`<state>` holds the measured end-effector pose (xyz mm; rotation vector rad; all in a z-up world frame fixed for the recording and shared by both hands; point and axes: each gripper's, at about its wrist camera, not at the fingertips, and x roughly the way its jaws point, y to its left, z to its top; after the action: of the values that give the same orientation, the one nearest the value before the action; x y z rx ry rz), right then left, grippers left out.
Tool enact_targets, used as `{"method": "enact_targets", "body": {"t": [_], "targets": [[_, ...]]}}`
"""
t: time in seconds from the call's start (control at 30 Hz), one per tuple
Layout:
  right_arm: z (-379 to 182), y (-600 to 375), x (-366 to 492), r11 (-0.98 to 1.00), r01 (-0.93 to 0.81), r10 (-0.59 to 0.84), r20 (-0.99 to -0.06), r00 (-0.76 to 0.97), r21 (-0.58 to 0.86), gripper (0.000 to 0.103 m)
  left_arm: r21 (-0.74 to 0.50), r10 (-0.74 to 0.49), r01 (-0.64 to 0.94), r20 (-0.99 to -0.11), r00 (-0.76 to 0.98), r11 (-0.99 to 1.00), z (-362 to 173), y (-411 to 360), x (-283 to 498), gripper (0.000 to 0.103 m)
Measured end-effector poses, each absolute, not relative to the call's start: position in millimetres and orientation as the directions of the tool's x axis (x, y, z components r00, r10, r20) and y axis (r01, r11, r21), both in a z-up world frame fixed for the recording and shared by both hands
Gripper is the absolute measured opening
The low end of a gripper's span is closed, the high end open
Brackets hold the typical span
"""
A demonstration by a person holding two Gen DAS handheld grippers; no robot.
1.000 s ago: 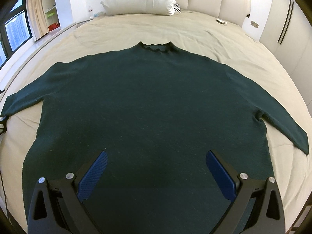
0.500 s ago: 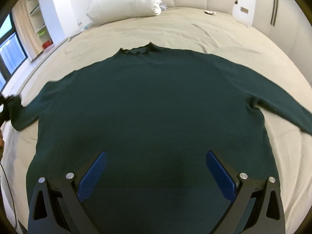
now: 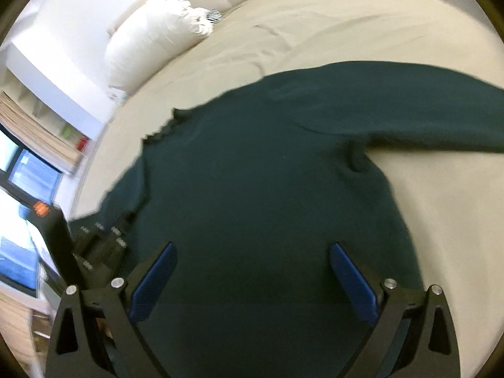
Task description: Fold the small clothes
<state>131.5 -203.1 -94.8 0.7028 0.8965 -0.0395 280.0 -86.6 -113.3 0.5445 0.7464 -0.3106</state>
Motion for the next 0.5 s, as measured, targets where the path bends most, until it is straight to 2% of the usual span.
{"method": "enact_targets", "body": {"t": [0.17, 0.3, 0.43, 0.5], "targets": [[-95.7, -185.0, 179.2, 0.704, 0.244, 0.41, -0.662, 0.627, 0.667, 0.095, 0.265, -0.14, 0.505, -0.765, 0.629, 0.822, -118.0, -66.2, 282.6, 0.012], [-83.8, -148.2, 228.5, 0.732, 0.126, 0.487, -0.644, 0.59, 0.669, 0.093, 0.129, -0.229, 0.447, -0.715, 0.66, 0.885, -91.6, -20.9, 268.0, 0.012], [-85.2, -114.0, 285.2, 0.694, 0.064, 0.589, -0.617, 0.522, 0.718, 0.083, -0.005, -0.249, 0.332, -0.671, 0.698, 0.943, -69.6, 29.8, 270.6, 0.012], [-95.8, -93.5, 314.3, 0.716, 0.07, 0.59, -0.656, 0.47, 0.694, 0.077, -0.076, -0.255, 0.278, -0.672, 0.695, 0.958, -69.0, 57.0, 284.9, 0.012]]}}
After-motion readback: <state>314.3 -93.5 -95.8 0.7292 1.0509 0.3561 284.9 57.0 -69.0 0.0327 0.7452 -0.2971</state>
